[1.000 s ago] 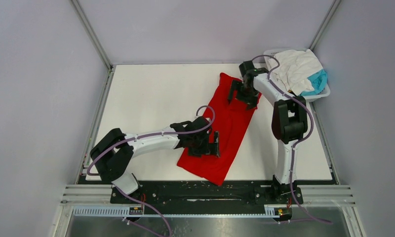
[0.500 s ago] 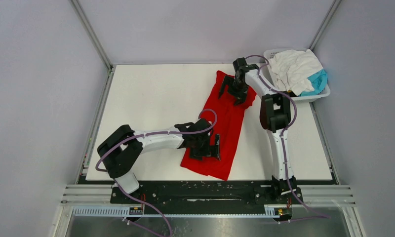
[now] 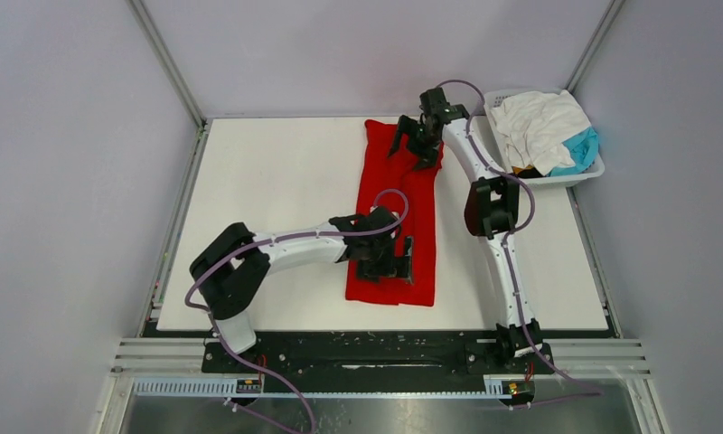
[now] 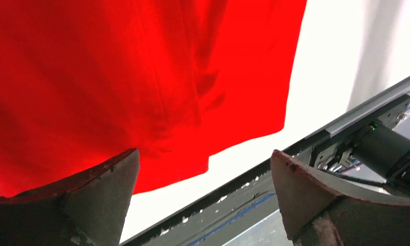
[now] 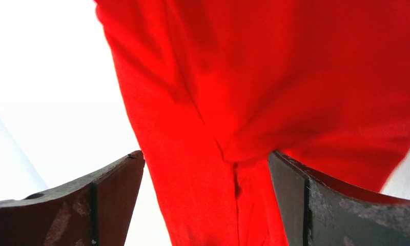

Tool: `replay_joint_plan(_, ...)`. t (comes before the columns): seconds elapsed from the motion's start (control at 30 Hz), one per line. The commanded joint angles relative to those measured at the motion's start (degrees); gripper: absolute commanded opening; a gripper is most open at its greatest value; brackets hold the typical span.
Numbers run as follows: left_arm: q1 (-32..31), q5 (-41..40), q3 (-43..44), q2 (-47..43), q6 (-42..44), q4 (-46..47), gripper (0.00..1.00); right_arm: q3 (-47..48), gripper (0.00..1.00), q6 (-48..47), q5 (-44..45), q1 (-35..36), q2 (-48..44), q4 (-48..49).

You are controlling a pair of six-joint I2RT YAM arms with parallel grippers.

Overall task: Fold and stack the t-shirts
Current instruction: Rotate the tshirt 90 degrees, then grab the bottom of the folded rectangular tshirt with both arms

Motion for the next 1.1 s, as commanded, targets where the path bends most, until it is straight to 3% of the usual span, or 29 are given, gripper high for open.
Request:
replay_joint_plan(0.0, 0.21, -5.08, 0.78, -9.82, 2.87, -3.57, 0.99, -8.15, 1.0, -4.65, 2.13, 0.52, -19.02, 0.81)
replay_joint_plan(0.1, 0.27, -10.06, -4.07, -18.38, 2.95, -4.12, 0.99, -26.1, 1.0, -5.63, 9.07, 0.71, -34.06, 4.73)
replay_joint_plan(0.23, 1.85, -15.07, -13.04, -27.36, 1.03, -4.51, 0.99, -62.9, 1.0, -0.62, 13.74, 0.63, -57.36, 21.84)
replay_joint_plan(0.33, 5.44, -13.21, -20.86, -31.39, -0.36, -2.33, 0.99, -85.95, 1.0, 4.21, 12.79, 0.76, -72.33, 30.82)
replay_joint_plan(0.5, 9.19, -8.25, -28.55, -31.95, -1.13, 4.08, 0.94, -113.54, 0.98, 12.06, 7.09, 2.73, -89.1, 37.8)
replay_joint_plan(0.7, 9.28, -4.25, -30.32, -26.02, -1.98, 10.2, 0.69, -125.44, 0.86, 16.05, 3.09, 7.17, -96.7, 38.33)
replay_joint_plan(0.73, 9.34, -3.47, -30.28, -24.81, -2.18, 11.03, 0.61, -126.58, 0.84, 16.49, 3.06, 8.08, -97.03, 38.42)
replay_joint_plan(0.97, 9.34, -2.79, -30.4, -18.58, -2.71, 12.81, 0.37, -129.71, 0.65, 18.47, 3.35, 12.07, -94.68, 39.66)
replay_joint_plan(1.03, 9.32, -3.44, -30.54, -17.95, -2.75, 12.5, 0.23, -129.98, 0.61, 18.57, 4.31, 13.42, -93.39, 40.17)
replay_joint_plan(1.07, 9.27, -3.24, -30.56, -17.79, -2.68, 12.42, 0.12, -130.19, 0.55, 18.33, 4.63, 13.81, -91.98, 40.64)
